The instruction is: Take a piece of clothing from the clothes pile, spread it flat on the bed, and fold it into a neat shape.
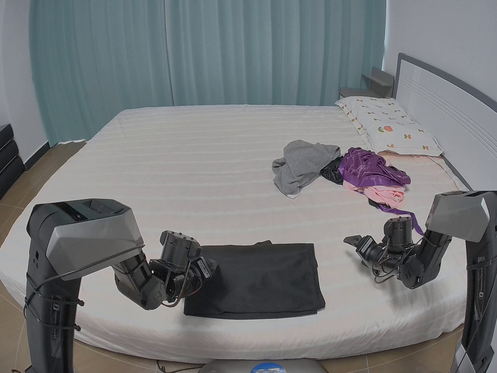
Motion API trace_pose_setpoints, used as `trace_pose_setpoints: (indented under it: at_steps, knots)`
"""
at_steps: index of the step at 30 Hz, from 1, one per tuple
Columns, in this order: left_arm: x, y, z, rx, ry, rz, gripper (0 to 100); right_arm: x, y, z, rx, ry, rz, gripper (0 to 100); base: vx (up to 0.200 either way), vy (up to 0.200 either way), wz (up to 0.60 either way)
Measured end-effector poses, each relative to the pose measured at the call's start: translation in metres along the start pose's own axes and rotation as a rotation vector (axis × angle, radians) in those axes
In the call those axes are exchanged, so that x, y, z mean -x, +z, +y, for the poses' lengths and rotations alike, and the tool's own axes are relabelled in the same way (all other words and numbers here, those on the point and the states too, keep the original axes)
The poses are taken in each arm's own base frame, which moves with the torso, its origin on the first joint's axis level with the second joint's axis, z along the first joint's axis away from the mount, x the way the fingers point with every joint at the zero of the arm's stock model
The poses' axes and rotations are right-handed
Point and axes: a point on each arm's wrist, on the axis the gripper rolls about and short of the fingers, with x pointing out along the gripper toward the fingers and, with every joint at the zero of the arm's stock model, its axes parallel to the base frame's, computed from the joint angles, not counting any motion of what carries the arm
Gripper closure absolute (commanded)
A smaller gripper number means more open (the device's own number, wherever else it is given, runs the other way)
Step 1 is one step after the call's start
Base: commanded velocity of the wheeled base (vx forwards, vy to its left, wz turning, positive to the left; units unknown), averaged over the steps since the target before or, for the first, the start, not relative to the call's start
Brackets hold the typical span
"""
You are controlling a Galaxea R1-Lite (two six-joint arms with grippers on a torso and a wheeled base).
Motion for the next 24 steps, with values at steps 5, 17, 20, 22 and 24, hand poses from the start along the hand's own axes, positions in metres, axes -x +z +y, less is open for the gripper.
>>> trace_pose_setpoints:
  at_steps: [5,17,20,22,24]
  knots:
    - [-0.0003,-0.0011,0.0003,0.002,0.003,0.002,100,0.0001,-0.0002,-0.0002,0.0,-0.001,0.001,0,0.0,0.0,0.0]
    - [0.0004,-0.0025,0.0025,0.003,0.013,0.004,100,0.0002,-0.0004,-0.0002,0.002,-0.001,0.002,0,0.0,0.0,0.0]
    - [0.0006,-0.0026,0.0027,0.002,0.013,0.005,100,0.0002,-0.0004,-0.0002,0.006,-0.001,0.002,0,0.0,0.0,0.0]
    - [0.0006,-0.0028,0.0029,0.002,0.014,0.006,100,0.0002,-0.0004,-0.0002,0.007,-0.001,0.002,0,0.0,0.0,0.0]
    - [0.0008,-0.0029,0.0031,0.002,0.014,0.006,100,0.0002,-0.0004,-0.0002,0.007,-0.001,0.002,0,0.0,0.0,0.0]
